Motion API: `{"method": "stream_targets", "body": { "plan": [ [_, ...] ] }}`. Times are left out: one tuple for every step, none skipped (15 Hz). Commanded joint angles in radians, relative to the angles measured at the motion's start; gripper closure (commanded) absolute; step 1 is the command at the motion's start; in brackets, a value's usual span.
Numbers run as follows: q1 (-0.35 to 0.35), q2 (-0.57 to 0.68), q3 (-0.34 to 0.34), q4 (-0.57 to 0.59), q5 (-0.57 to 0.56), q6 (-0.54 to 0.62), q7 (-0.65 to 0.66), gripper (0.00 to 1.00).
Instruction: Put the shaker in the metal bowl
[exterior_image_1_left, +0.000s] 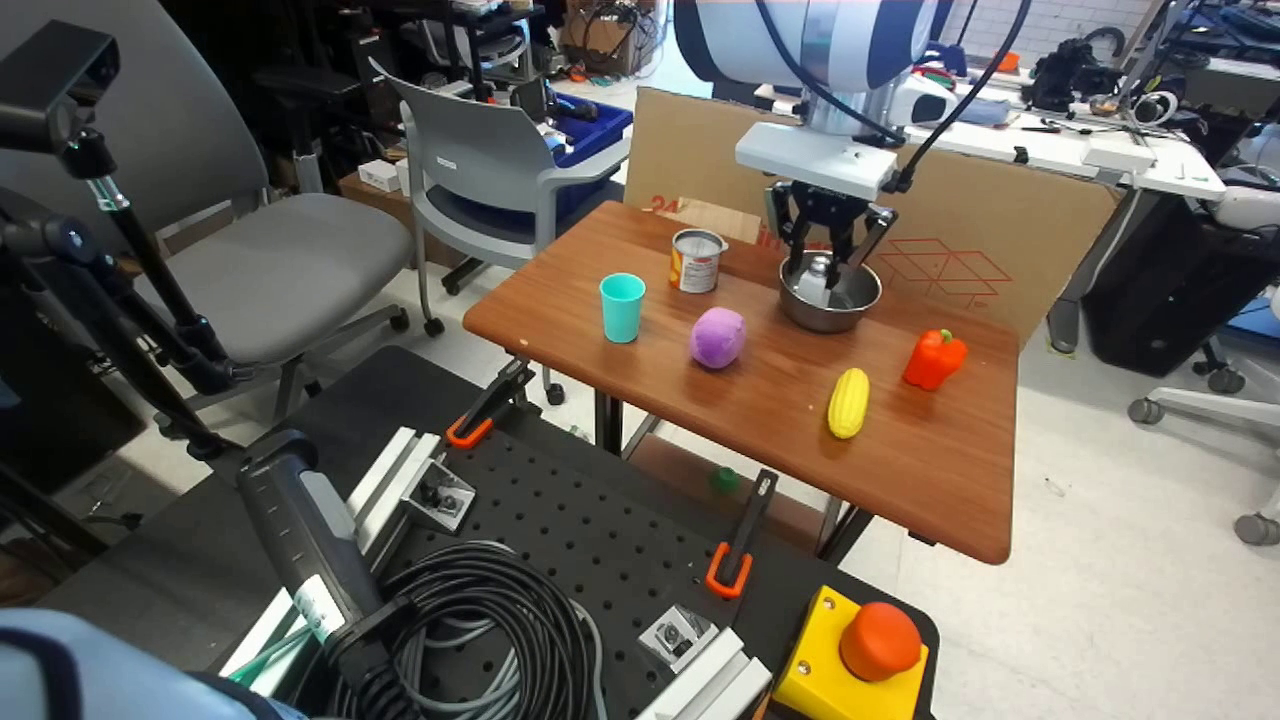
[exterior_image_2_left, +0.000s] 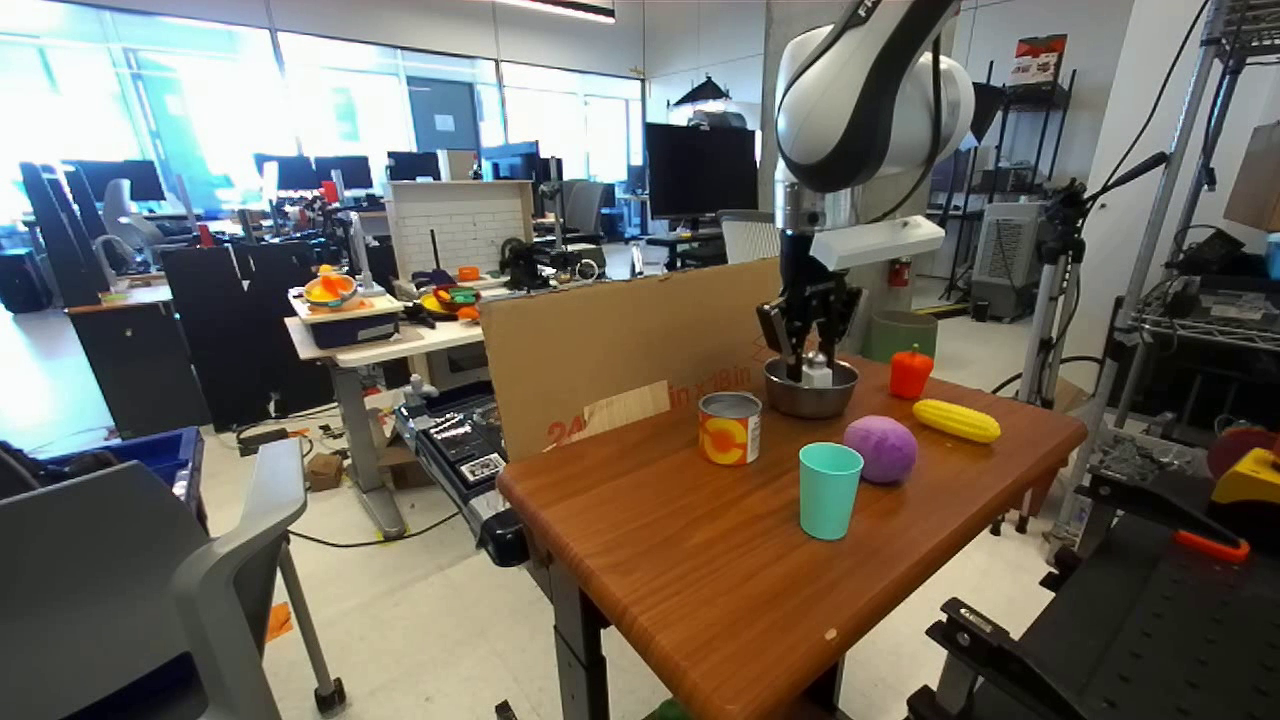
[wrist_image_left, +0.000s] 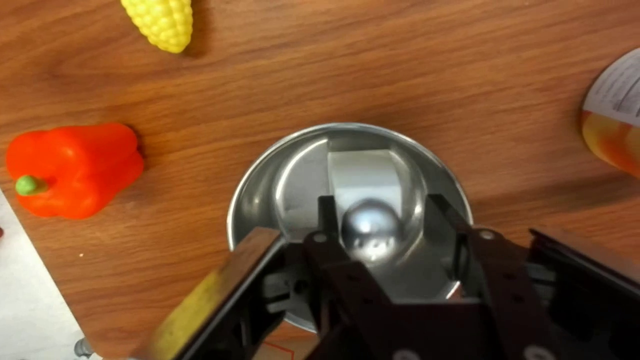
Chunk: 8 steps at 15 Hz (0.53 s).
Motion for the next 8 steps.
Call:
{"method": "stream_targets", "body": {
  "plan": [
    [-0.002,-0.01,0.011,0.006,0.021,-0.013,-0.031,0.2],
    [-0.001,-0.015,0.012,0.005,0.021,-0.015,-0.03,0.12],
    [-0.001,-0.021,0.016,0.004,0.023,-0.017,-0.033,0.05],
    [-0.001,-0.033,0.023,0.0,0.028,-0.02,-0.037,0.0],
    [-0.004,-0.046,0.034,-0.006,0.035,-0.019,-0.046,0.0],
    [-0.006,-0.069,0.052,-0.012,0.047,-0.023,-0.056,0.0],
    [-0.014,-0.087,0.078,-0.014,0.068,-0.04,-0.079,0.0],
    [-0.018,-0.114,0.106,-0.017,0.098,-0.068,-0.103,0.0]
  ]
}}
